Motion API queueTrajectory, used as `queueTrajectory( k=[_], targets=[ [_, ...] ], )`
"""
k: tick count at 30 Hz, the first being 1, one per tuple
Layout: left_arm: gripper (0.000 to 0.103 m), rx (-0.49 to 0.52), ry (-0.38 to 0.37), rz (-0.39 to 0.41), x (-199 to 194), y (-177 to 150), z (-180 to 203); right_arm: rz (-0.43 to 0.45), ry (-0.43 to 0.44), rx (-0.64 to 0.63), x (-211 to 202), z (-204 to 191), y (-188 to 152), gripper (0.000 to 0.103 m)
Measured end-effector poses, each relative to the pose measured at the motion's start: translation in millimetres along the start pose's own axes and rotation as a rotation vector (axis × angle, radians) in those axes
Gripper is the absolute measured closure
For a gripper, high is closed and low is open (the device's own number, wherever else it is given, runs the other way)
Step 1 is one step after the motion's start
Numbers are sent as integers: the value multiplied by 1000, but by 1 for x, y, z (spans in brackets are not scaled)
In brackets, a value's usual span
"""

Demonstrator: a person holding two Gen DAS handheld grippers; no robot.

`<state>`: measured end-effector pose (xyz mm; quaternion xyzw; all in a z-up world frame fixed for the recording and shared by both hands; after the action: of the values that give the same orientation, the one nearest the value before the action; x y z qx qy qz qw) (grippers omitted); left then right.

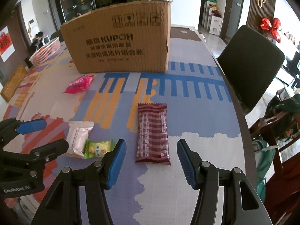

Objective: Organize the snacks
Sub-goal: 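Grasp the white pastry packet with the left tool while the right tool grasps the striped brown bar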

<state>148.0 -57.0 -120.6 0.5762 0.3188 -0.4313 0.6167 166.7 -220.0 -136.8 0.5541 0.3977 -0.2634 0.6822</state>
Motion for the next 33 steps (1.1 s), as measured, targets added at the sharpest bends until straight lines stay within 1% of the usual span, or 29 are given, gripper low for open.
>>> queueTrajectory(
  k=[4,7,10,13,15,20,23,26,28,30,31,33],
  targets=[
    [37,-9,-2,-24,10,0,-2,-14,-2,4,7,2,0,46],
    [37,-13,-14,-26,12,1,-2,-25,-6,-2,13,2,0,46],
    [38,-7,-7,-21,15,4,-1,-34,-7,-3,19,3,2,46],
    [40,-8,-19,-27,16,5,0,-41,-8,0,24,4,3,46],
    [44,-6,-19,-35,19,6,1,-43,-7,2,26,5,5,46],
    [52,-16,-46,-57,23,5,2,-47,-13,-1,32,6,8,46],
    [56,-10,-44,-61,24,5,3,-54,-11,-1,37,6,9,46],
    [62,-11,-53,-70,26,4,4,-61,-13,-8,42,4,10,46],
    [62,-9,-52,-71,27,4,4,-57,-25,-20,43,1,11,46],
    [63,-9,-52,-72,27,3,4,-54,-24,-21,44,0,12,53],
    [64,-8,-52,-72,28,4,4,-52,-20,-22,44,-1,13,55],
    [70,-7,-48,-72,28,4,3,-48,-21,-25,44,-3,14,60]
  ],
)
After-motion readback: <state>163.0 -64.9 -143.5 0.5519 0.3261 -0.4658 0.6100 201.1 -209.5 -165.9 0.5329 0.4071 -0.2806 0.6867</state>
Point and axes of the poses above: each gripper's, at about its wrist camera, not at the fingertips, and x roughly the way its jaws point, z to its right, y to its top, the point moved 2 cm from there along x, roughly the way its jaws point, and after that the axes turned 10 degrees about -x, right-handed, at the moved point
